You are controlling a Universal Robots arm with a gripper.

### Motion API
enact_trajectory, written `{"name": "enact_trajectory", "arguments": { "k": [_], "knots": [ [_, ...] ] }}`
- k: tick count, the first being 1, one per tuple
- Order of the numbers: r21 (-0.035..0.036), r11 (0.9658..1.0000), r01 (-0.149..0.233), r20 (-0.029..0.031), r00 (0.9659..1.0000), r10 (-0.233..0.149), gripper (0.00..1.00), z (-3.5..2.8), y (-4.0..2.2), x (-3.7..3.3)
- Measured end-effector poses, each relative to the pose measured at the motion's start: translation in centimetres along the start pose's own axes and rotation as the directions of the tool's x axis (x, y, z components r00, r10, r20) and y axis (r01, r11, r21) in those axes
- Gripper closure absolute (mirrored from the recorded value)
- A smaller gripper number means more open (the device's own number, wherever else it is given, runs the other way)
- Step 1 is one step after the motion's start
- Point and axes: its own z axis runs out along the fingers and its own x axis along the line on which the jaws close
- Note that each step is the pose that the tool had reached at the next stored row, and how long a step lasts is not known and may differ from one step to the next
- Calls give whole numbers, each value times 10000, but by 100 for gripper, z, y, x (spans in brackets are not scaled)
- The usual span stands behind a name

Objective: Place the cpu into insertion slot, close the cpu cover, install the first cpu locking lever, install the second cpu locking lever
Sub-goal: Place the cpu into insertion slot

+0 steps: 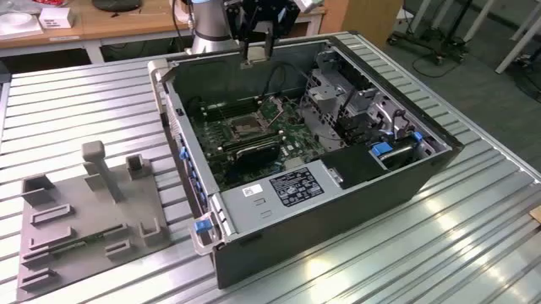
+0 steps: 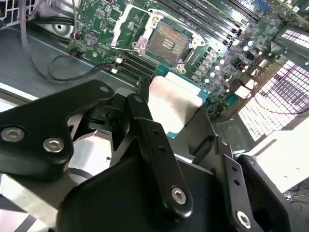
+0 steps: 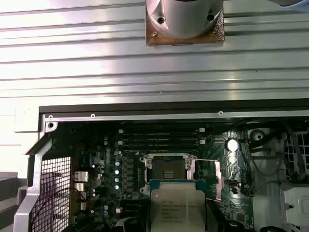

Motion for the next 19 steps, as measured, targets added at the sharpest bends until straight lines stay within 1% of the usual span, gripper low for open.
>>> {"name": "enact_trajectory", "arguments": {
  "k": [11,14,16,19],
  "knots": [
    [1,10000,0,0,10000,0,46,1,0,0],
    [1,10000,1,0,10000,-1,46,17,-1,0],
    [0,10000,1,6,10000,-1,46,39,-4,4],
    [1,10000,7,32,10000,-7,46,67,-6,19]
  ]
}}
